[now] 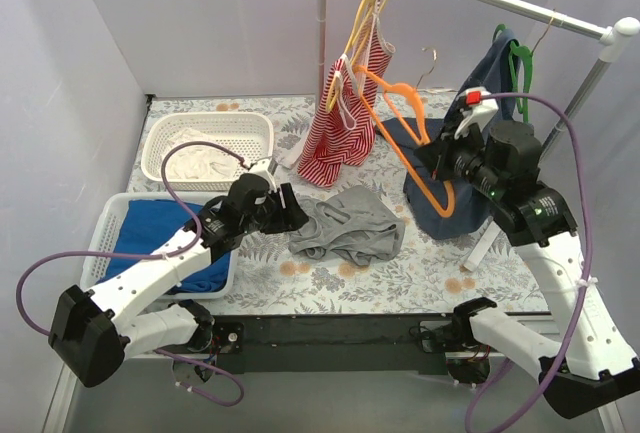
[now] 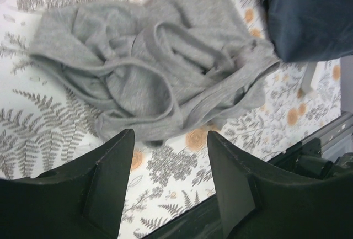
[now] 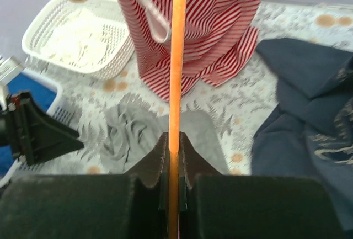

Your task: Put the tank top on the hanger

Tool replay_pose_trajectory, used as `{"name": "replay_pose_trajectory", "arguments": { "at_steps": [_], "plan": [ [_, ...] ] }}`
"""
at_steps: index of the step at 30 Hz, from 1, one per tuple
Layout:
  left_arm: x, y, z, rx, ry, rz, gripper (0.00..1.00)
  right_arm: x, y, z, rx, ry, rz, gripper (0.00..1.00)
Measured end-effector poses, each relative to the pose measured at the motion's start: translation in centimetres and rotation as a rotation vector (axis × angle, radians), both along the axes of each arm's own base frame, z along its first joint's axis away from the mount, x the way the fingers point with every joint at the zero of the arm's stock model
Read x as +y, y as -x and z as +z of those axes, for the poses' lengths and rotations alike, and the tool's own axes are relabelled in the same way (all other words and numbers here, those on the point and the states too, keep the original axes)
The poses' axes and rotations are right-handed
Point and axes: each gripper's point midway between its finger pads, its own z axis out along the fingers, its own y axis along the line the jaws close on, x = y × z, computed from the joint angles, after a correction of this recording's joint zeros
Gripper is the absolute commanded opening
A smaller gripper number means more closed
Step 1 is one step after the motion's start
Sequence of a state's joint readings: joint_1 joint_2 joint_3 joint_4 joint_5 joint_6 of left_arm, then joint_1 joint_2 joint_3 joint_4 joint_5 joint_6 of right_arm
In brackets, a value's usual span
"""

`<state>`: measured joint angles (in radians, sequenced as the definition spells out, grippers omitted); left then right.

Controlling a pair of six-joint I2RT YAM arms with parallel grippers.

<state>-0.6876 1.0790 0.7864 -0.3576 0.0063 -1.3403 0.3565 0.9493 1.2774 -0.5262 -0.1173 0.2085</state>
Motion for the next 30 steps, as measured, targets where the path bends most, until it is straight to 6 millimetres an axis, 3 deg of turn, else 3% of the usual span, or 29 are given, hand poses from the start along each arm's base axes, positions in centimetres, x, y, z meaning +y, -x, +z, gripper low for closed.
{"name": "replay_pose_trajectory", "arguments": {
  "at_steps": [6, 14, 17, 24, 30],
  "plan": [
    [0.7, 2.0, -3.9, 0.101, -0.029, -0.015, 0.50, 2.2, 4.2, -3.2, 0.069, 0.006, 0.110, 0.01],
    [0.0, 4.0, -7.0, 0.173, -0.069, -0.052, 0.44, 0.4, 7.9, -6.7, 0.117, 0.016, 0.099, 0.01],
    [-0.6, 4.3, -8.0, 0.188, -0.086, -0.066, 0.42, -0.6, 8.9, -8.2, 0.150, 0.037, 0.072, 0.01],
    [-1.0, 4.9, -11.3, 0.221, -0.199, -0.074, 0.43, -1.9, 9.9, -9.2, 0.182, 0.066, 0.038, 0.01],
    [-0.7, 3.9, -10.9, 0.173, -0.229, -0.033, 0.43, -3.1, 10.6, -10.0, 0.208, 0.094, 0.000, 0.01]
  ]
}}
